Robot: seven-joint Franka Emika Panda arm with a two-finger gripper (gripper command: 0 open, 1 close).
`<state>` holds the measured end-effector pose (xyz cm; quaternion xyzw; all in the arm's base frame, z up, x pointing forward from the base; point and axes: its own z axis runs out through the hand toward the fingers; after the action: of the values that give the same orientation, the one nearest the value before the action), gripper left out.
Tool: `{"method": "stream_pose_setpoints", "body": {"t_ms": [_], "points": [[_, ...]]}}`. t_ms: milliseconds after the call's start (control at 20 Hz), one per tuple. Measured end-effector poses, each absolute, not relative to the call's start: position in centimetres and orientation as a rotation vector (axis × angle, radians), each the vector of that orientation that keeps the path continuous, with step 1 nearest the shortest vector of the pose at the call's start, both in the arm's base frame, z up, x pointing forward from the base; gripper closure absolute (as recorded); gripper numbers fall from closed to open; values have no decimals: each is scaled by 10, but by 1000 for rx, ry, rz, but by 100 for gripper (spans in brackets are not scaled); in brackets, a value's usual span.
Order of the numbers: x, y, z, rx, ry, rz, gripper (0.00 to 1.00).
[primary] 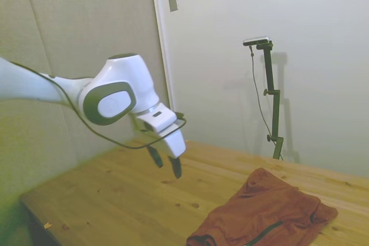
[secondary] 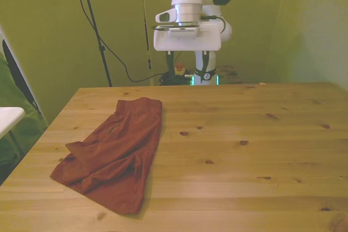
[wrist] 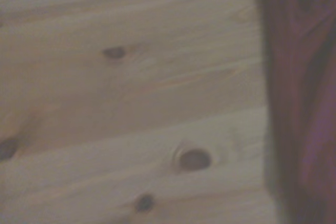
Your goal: Unfold the shorts
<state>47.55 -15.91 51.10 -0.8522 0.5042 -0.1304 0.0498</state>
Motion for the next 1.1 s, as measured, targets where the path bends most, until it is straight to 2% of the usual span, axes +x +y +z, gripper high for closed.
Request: {"method": "stream_pose_setpoints", "body": {"t_ms": [200,450,600,850,1100], "points": [[509,-233,524,-2505,1673,-451,0],[542,-323,520,-2367,1842,-488,0],[557,-369,508,-2296,1926,-475,0],[579,-431,466,-2216,2031,-450,0],[592,-466,438,-2157,2064,-422,0]]}}
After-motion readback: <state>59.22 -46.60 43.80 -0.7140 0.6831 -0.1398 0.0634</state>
